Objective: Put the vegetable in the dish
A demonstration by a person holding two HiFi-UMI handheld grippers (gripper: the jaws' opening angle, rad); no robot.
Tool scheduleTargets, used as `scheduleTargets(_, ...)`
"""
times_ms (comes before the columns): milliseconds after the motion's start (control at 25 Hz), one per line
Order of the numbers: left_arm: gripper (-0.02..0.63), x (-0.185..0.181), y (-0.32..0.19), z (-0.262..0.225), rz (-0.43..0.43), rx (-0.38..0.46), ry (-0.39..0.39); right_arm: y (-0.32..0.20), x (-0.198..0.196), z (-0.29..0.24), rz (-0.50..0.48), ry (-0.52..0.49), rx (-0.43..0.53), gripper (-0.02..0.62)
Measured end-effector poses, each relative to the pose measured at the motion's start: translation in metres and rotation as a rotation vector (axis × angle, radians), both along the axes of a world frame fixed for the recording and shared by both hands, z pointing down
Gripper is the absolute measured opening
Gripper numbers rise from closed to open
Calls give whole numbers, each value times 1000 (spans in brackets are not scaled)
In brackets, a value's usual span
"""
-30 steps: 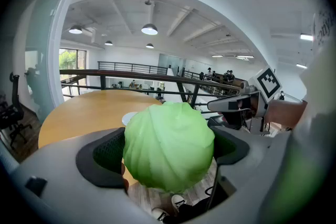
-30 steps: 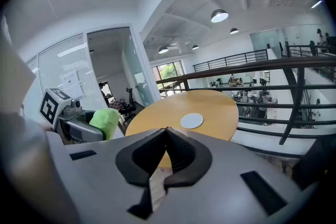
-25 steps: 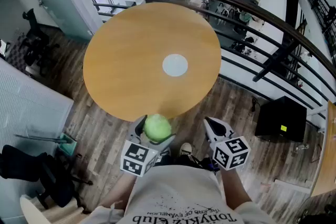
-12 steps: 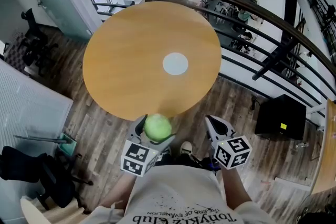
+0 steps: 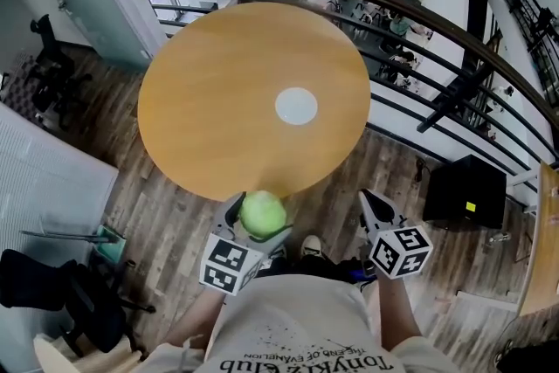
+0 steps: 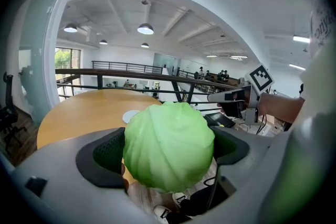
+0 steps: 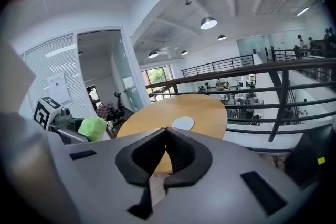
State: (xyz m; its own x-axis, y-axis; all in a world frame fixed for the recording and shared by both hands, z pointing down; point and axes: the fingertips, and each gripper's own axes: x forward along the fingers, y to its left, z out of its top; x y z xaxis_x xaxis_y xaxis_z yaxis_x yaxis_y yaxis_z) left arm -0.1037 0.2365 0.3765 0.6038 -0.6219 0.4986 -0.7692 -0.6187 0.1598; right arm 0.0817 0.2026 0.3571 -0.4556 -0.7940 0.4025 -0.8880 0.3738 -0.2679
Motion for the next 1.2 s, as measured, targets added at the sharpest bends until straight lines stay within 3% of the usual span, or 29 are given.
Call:
scheduleTargets(240, 491, -16, 2, 3, 32, 10, 2, 5, 6, 1, 77, 12, 11, 23)
scheduleTargets(600, 491, -12, -18, 8, 51, 20, -1, -10, 5, 10, 70, 9, 4, 25)
scheduleTargets(1200, 491, 10, -125, 12, 6, -15, -14, -128, 17, 11, -3, -6, 0, 24)
